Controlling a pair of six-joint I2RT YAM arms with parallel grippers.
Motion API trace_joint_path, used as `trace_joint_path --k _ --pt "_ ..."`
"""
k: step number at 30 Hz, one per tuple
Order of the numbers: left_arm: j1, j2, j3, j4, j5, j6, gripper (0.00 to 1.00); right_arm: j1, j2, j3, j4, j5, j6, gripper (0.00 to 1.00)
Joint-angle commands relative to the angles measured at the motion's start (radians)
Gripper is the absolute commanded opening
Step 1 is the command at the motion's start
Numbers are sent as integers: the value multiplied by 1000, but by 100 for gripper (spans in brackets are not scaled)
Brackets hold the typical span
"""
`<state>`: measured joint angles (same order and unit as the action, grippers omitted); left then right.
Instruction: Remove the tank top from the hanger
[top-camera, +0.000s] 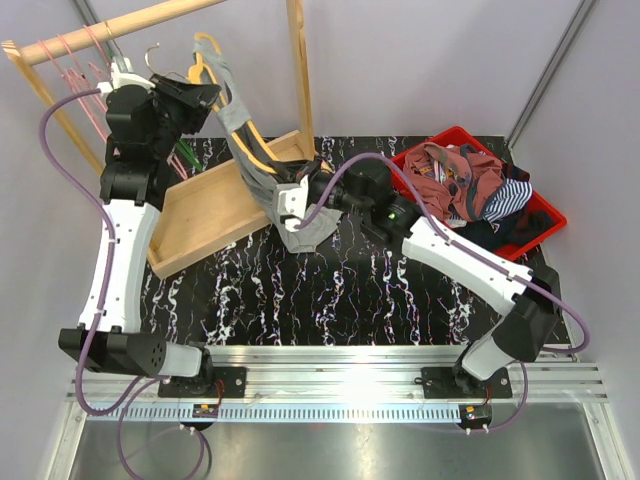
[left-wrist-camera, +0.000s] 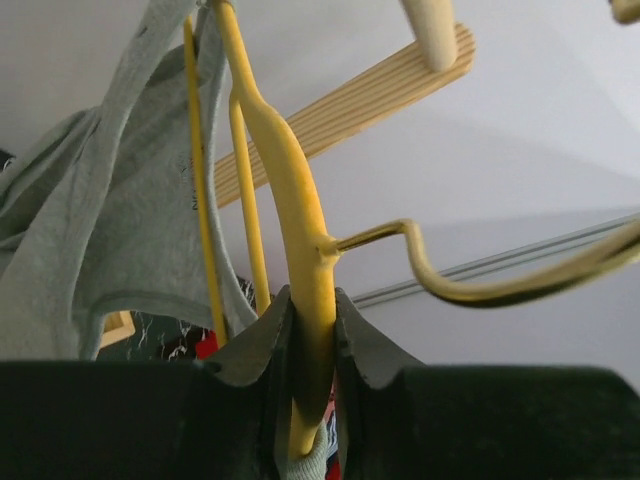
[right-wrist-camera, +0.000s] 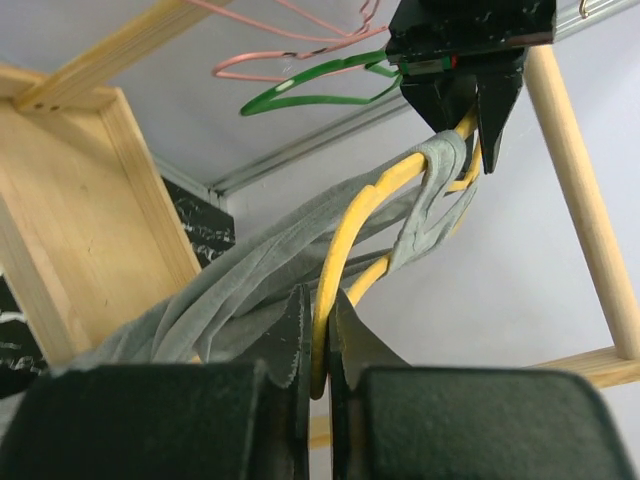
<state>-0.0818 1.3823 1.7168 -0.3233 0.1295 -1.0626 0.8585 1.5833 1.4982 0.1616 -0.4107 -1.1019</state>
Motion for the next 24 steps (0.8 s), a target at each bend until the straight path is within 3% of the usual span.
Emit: trace_joint_path --k 1,3,5,6,8,10,17,24 --pt "-41 -71 -8 73 107 -22 1 71 -19 -44 -211 -22 -130 0" --pt "-42 -81 -23 55 122 -13 0 82 -37 -62 -212 -19 -122 0" --pt "-42 -94 -29 44 142 -1 0 85 -52 -69 -211 -20 -83 9" --pt "-42 -98 -40 40 148 4 0 85 -57 -69 -208 -22 -64 18" --pt "-42 -112 -48 30 171 24 0 86 -75 -69 -200 -16 11 49" --pt "-42 -120 -62 24 185 50 0 83 -88 -62 -200 -16 66 64" --pt "-42 -143 -108 -3 232 122 0 83 -211 -162 -225 -74 287 81" --pt "-45 -143 -95 -62 271 292 0 65 -414 -299 -200 -191 462 86"
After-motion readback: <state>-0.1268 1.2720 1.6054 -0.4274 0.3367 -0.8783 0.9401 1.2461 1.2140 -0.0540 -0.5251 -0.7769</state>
